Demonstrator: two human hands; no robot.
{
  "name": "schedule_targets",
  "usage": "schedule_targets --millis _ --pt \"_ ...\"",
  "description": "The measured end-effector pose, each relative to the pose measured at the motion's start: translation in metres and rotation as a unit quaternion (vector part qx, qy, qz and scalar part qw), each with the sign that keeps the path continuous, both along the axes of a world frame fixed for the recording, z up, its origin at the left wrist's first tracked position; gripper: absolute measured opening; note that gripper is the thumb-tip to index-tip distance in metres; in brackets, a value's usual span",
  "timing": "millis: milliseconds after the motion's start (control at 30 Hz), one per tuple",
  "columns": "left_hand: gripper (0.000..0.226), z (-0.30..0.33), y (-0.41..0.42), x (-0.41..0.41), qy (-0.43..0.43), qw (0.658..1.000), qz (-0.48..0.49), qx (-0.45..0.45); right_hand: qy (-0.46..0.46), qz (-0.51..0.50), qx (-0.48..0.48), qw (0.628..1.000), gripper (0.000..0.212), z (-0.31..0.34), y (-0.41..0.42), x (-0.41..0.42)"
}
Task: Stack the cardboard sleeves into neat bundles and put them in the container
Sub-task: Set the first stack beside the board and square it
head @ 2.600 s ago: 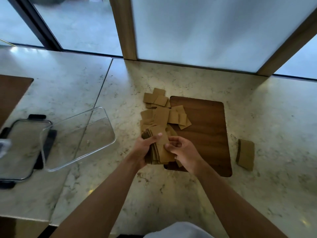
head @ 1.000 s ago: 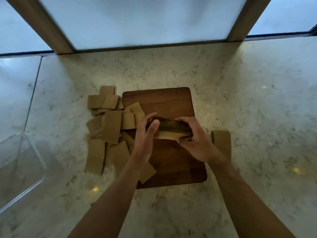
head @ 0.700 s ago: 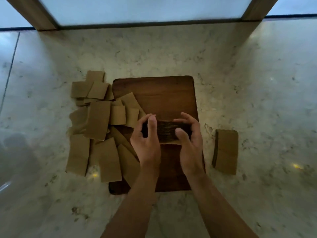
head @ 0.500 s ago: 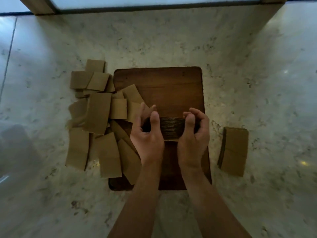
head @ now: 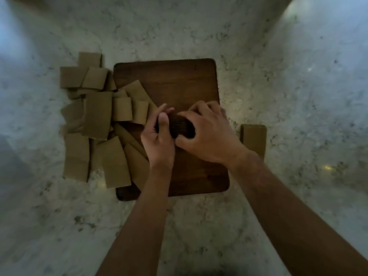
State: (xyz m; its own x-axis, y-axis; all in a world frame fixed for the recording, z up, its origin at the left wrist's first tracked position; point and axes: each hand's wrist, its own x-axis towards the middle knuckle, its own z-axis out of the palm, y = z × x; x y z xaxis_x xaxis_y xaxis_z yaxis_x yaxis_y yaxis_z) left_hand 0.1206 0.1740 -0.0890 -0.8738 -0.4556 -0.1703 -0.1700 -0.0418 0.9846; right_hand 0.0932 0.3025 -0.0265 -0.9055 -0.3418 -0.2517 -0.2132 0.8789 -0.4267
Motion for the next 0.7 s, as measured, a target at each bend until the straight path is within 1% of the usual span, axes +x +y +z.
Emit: schedule_targets --millis 67,100,167,233,300,333,367,400,433,467,533,567,600,633,667,700 --pt "0.026 0.001 0.0 0.0 -0.006 1.0 -0.002 -0.006 0.033 0.106 0.08 0.991 0.065 0.009 -0.007 -0.009" --pt "0.028 0.002 -0.001 0.0 -0.009 1.0 -0.005 -0.013 0.05 0.132 0.102 0.985 0.064 0.011 -0.012 -0.01" --pt "0.028 0.004 -0.002 -0.001 -0.018 1.0 -0.012 -0.022 0.065 0.147 0.114 0.98 0.062 0.011 -0.02 -0.014" --pt "0.03 0.01 -0.003 0.0 -0.039 0.999 -0.022 -0.021 0.053 0.148 0.11 0.981 0.064 0.014 -0.022 -0.015" --pt "0.036 0.02 -0.003 0.0 -0.053 0.998 -0.024 0.014 0.035 0.124 0.076 0.989 0.063 0.019 -0.016 -0.013" --pt "0.041 0.026 -0.003 0.003 -0.048 0.998 -0.018 0.035 0.026 0.09 0.042 0.995 0.06 0.022 -0.008 -0.01" --pt "0.047 0.033 -0.002 0.003 -0.033 0.998 -0.01 0.055 0.014 0.035 -0.004 0.999 0.057 0.027 0.004 -0.008" --pt "0.053 0.037 -0.001 0.005 -0.023 0.997 -0.004 0.073 -0.012 -0.041 -0.067 0.997 0.054 0.029 0.019 -0.003" --pt "0.056 0.042 0.002 0.006 -0.017 0.996 -0.005 0.083 -0.043 -0.129 -0.144 0.98 0.047 0.033 0.038 0.004" --pt "0.058 0.046 0.007 0.007 -0.021 0.996 -0.017 0.09 -0.071 -0.211 -0.221 0.949 0.038 0.035 0.059 0.012" --pt "0.06 0.054 0.024 0.011 -0.056 0.989 -0.056 0.125 -0.13 -0.345 -0.358 0.858 0.026 0.031 0.102 0.03" --pt "0.062 0.057 0.036 0.013 -0.082 0.98 -0.065 0.167 -0.154 -0.399 -0.404 0.809 0.027 0.025 0.122 0.039" --pt "0.064 0.06 0.048 0.015 -0.111 0.966 -0.061 0.227 -0.169 -0.443 -0.427 0.77 0.031 0.017 0.138 0.049" --pt "0.069 0.062 0.059 0.017 -0.143 0.945 -0.051 0.288 -0.183 -0.474 -0.437 0.742 0.034 0.01 0.148 0.057" --pt "0.074 0.064 0.07 0.019 -0.176 0.923 -0.044 0.339 -0.197 -0.493 -0.442 0.723 0.035 0.003 0.156 0.065" --pt "0.079 0.065 0.08 0.02 -0.21 0.905 -0.048 0.367 -0.211 -0.504 -0.45 0.707 0.036 -0.002 0.162 0.07"
